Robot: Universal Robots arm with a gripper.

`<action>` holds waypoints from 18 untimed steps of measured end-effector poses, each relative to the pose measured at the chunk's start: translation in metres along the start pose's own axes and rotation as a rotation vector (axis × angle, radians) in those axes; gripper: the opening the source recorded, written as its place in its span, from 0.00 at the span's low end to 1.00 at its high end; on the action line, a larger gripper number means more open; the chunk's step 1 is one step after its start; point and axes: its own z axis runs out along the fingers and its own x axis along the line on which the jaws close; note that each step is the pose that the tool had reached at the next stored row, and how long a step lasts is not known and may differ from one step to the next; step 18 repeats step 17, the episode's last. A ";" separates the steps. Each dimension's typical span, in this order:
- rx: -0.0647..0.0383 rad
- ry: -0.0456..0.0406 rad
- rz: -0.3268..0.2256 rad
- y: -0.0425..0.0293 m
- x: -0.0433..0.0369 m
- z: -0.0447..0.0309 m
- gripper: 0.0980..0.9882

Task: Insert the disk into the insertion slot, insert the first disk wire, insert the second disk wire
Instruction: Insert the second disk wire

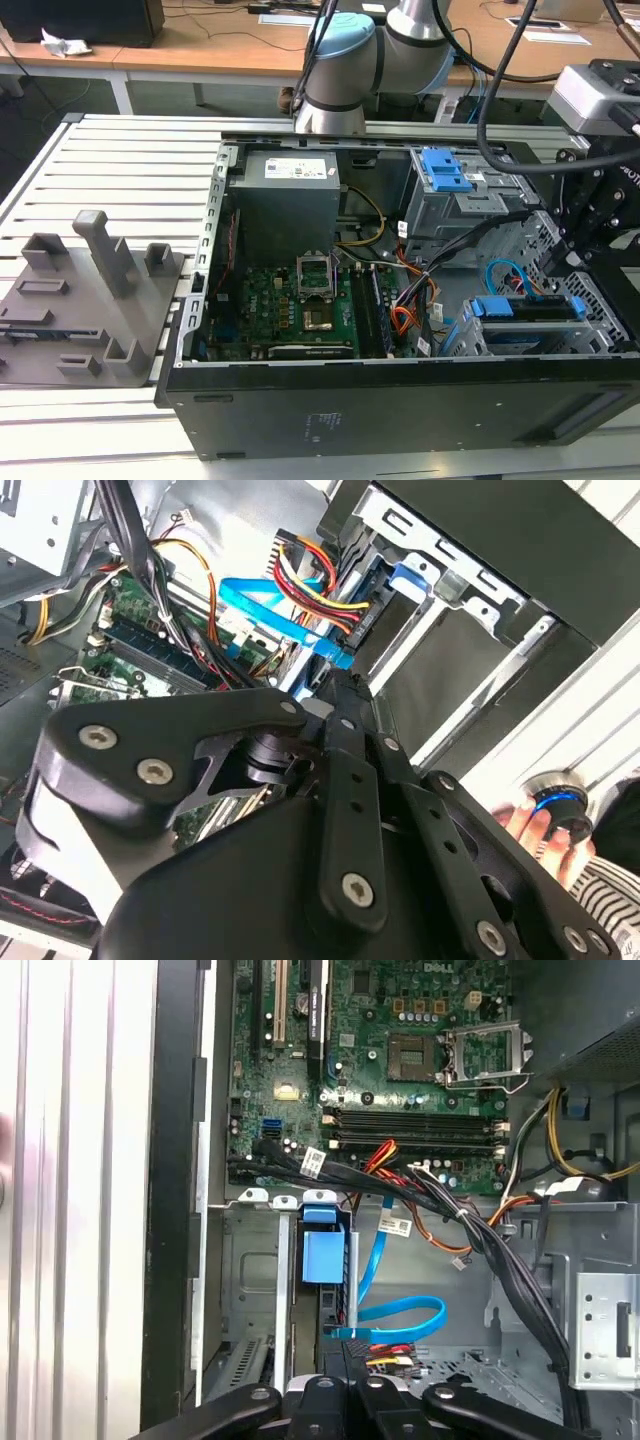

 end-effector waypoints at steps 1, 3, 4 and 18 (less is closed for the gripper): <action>0.000 0.0001 0.000 0.0000 0.0000 -0.0001 0.01; 0.000 0.0005 0.000 0.0009 -0.0001 -0.0003 0.01; 0.000 0.0007 0.000 0.0028 -0.0001 -0.0003 0.01; 0.000 0.0003 0.000 0.0211 -0.0009 0.0010 0.01</action>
